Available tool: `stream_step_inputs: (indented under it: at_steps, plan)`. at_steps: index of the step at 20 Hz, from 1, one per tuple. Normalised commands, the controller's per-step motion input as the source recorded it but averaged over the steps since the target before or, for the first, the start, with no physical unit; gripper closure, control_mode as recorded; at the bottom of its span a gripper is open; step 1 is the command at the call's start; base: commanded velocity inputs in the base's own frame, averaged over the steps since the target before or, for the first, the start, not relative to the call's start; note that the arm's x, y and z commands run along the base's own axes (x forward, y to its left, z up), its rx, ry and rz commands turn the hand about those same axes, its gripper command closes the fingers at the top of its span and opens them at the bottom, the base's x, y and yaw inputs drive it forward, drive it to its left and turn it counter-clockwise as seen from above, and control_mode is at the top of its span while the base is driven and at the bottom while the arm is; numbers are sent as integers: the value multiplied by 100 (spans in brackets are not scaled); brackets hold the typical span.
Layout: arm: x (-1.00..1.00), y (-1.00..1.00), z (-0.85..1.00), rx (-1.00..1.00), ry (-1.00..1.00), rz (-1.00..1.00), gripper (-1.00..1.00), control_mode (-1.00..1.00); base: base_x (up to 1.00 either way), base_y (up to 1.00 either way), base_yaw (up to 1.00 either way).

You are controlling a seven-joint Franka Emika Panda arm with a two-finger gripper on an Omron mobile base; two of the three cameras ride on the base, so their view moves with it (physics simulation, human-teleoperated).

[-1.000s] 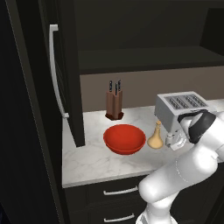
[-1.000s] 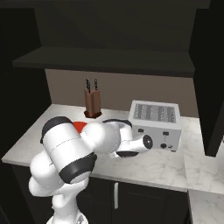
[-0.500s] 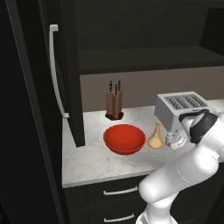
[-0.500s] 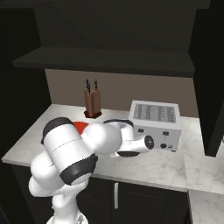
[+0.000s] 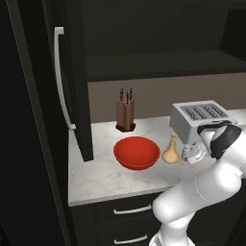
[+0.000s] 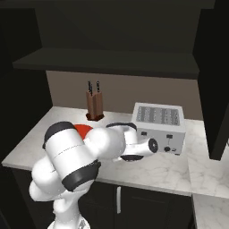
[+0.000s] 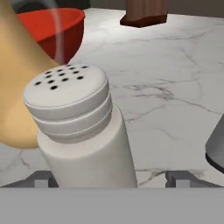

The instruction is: Retrieve the bottle and the shaker from the cabinet and place them next to the mixing bowl on the counter. Then add garlic from the fridge to the mixing bowl.

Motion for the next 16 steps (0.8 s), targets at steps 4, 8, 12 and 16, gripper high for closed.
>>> stream_step_inputs:
  at_steps: [4, 8, 12, 16]
  plan:
    - [-16, -4, 0, 0, -2, 0, -100, -100, 0, 0, 0]
    - [-22, -11, 0, 0, -4, 0, -100, -100, 0, 0, 0]
    - [-18, -7, 1, 0, -2, 0, -100, -100, 0, 0, 0]
    - [-7, 0, 45, 0, 0, -7, -100, -100, 0, 0, 0]
